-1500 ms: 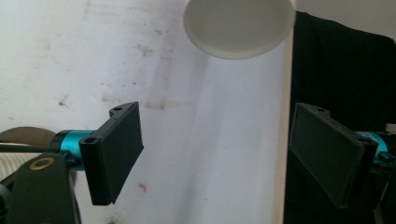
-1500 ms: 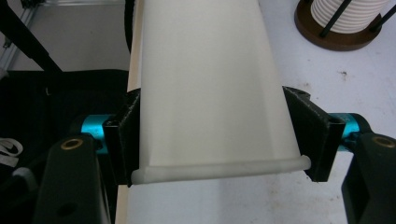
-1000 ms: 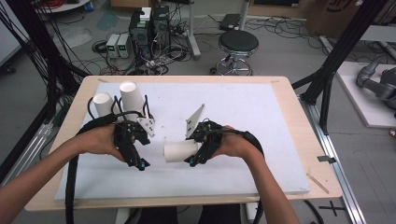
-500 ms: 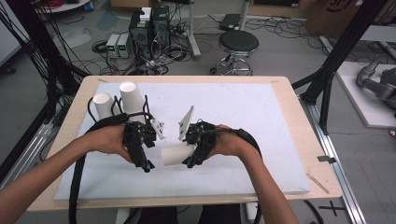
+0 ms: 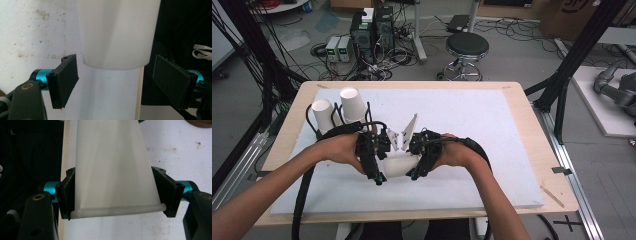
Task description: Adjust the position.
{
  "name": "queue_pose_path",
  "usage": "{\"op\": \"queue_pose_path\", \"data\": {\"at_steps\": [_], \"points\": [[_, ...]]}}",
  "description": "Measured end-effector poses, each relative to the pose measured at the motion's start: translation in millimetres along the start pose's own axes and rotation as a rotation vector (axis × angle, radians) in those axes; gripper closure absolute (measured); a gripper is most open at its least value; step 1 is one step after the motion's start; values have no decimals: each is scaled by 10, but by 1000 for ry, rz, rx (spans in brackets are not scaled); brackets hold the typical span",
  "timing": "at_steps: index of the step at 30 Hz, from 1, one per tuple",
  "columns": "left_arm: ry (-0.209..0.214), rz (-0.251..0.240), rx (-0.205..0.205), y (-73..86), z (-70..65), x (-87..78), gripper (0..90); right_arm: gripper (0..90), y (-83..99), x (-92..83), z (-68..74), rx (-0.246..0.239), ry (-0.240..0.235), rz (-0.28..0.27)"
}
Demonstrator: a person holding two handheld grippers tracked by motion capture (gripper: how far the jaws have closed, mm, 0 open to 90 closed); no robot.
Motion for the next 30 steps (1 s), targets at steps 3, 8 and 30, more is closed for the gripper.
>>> {"op": "queue_pose_path", "data": {"at_steps": [3,8,30], "points": [[2,-1,4,-20,2,15,202,295,-7,-8,8,0,-1,-7],[3,-2,14,-37,5,15,214,295,-12,-15,23,-3,-5,-8],[18,-40,66,-99,-3,36,345,296,-33,-27,32,-4,-12,-31]]}}
Point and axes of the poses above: each handheld gripper's, and its own axes: x roughly forward along the jaws, y roughly out of its underside, z roughly to its left, the point moved 7 cm from there along x, roughly forward along the jaws, and after that the axes turned 4 degrees about z, right-handed, at the moved point
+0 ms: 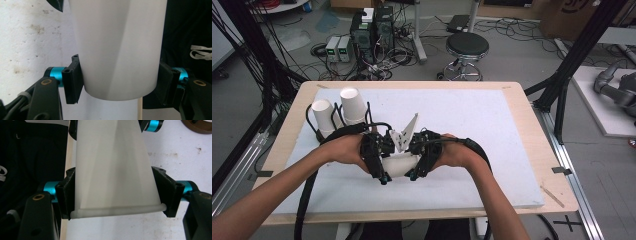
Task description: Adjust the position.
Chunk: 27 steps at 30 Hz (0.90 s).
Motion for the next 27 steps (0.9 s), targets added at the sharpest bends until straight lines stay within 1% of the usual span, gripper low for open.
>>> {"op": "queue_pose_path", "data": {"at_steps": [1,2,3,5,6,7,8,11,13,14,15,16,17,18,19,20,21,22,23,25,26,27], "points": [[1,6,10,9,12,-9,346,296,1,-1,0,2,-2,0],[-5,3,9,10,20,-12,347,296,-1,-1,0,4,-6,-2],[-4,-1,1,9,17,-10,348,296,-2,-2,-10,3,4,-3],[-13,19,20,17,31,-15,349,296,-3,2,-12,3,1,-5],[-8,-1,-12,3,7,7,350,296,-3,4,-15,4,5,-2],[-7,20,12,14,17,1,350,295,-4,10,-12,2,0,-2],[-17,43,24,26,33,-6,351,295,-3,12,-11,1,1,2],[-18,45,22,26,35,0,353,295,-5,21,-14,0,2,6],[-12,44,19,26,31,-1,354,281,-4,23,-14,-1,0,3],[-7,12,-18,8,2,19,354,269,-4,27,-12,-1,-1,0],[1,-10,-40,-6,-21,33,354,252,-5,29,-13,-2,1,-2],[-15,44,31,25,34,0,354,230,-8,31,-12,0,0,-7],[-21,46,47,25,43,1,354,220,-11,37,-8,3,-5,-12],[-15,47,30,28,27,0,354,207,-7,38,3,10,-16,-5],[-16,34,16,21,16,9,354,198,-10,48,2,6,-17,-10],[-23,73,61,41,56,-16,353,188,-14,51,4,5,-20,-14],[-13,41,16,28,18,9,354,184,-18,50,2,5,-17,-16],[-17,28,6,22,14,16,353,184,-26,45,2,5,-15,-26],[-11,23,-2,23,9,22,354,184,-35,36,2,8,-14,-41],[-18,25,4,27,20,24,353,184,-46,12,-1,11,-10,-67],[-11,26,-5,32,12,28,354,184,-46,3,-4,11,-13,-77],[-18,28,8,32,22,29,353,183,-44,-4,-6,15,-12,-84]]}}
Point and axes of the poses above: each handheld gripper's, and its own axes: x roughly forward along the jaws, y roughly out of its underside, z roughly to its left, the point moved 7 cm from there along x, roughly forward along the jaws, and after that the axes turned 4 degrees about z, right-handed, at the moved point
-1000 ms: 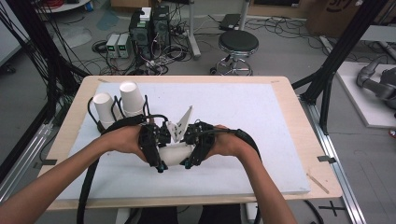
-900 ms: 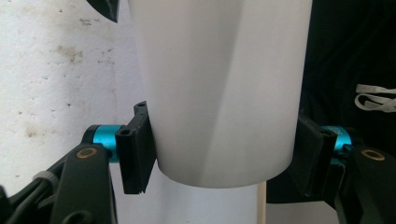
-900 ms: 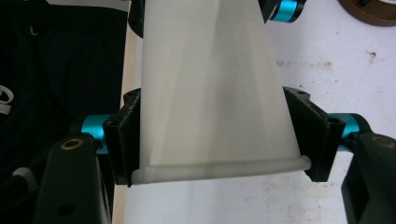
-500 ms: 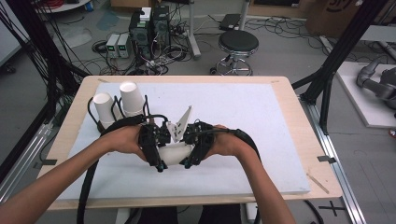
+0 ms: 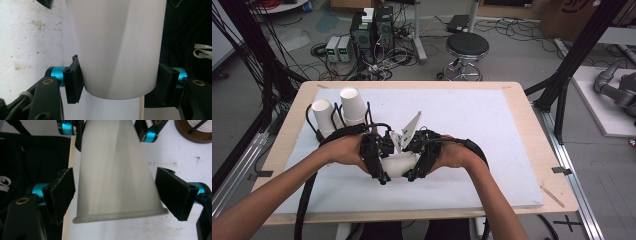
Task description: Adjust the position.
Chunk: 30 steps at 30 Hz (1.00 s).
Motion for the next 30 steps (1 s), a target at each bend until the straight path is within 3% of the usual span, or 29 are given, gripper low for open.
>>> {"op": "queue_pose_path", "data": {"at_steps": [5,8,15,19,20,27,28,30], "points": [[12,-10,-23,-12,-23,64,353,170,-18,-42,-7,3,-3,-42],[-5,15,1,-6,3,80,353,170,-37,-94,-5,7,-3,-72],[-1,7,-10,-17,-6,102,353,170,-33,-194,-25,17,15,-116],[23,-10,-15,-7,-32,104,353,170,-33,-235,-31,21,18,-137],[10,-16,-9,-5,-27,103,353,170,-33,-247,-29,22,16,-144],[15,-132,-21,34,-81,144,352,170,-10,-353,-22,33,24,-225],[1,-143,-15,39,-81,137,353,170,5,-365,-20,40,29,-229],[7,-197,-14,36,-95,119,352,170,27,-387,-26,39,38,-249]]}}
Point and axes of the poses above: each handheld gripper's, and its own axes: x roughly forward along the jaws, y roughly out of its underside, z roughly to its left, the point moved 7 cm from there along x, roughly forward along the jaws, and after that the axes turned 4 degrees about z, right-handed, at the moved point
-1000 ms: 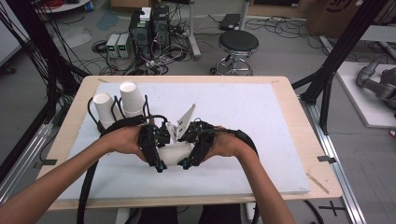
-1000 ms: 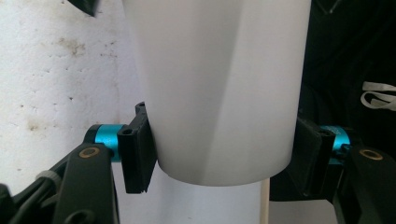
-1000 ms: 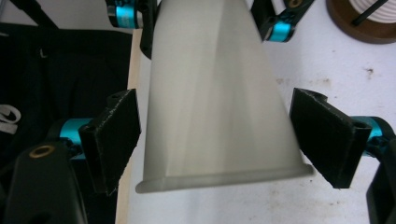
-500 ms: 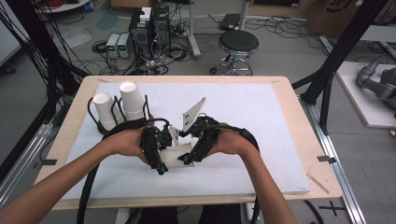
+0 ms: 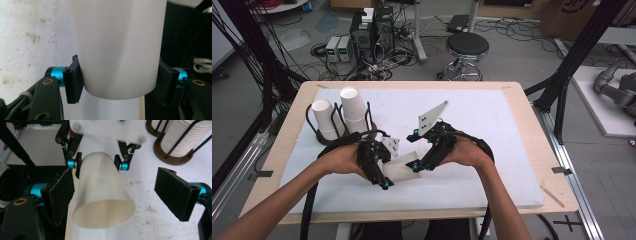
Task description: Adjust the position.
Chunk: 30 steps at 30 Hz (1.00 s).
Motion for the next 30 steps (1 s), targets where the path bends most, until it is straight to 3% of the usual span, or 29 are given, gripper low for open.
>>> {"op": "queue_pose_path", "data": {"at_steps": [8,13,17,25,30], "points": [[-13,-156,-27,37,3,-92,352,170,58,-108,18,18,22,-118],[-14,-221,-35,93,-1,-121,352,170,113,-162,-2,41,39,-182],[-21,-284,-47,122,8,-147,352,170,162,-176,-9,52,42,-215],[-48,-417,-14,131,13,-213,352,170,227,-165,-16,74,52,-251],[-47,-493,-16,135,21,-217,353,170,268,-145,-11,90,51,-279]]}}
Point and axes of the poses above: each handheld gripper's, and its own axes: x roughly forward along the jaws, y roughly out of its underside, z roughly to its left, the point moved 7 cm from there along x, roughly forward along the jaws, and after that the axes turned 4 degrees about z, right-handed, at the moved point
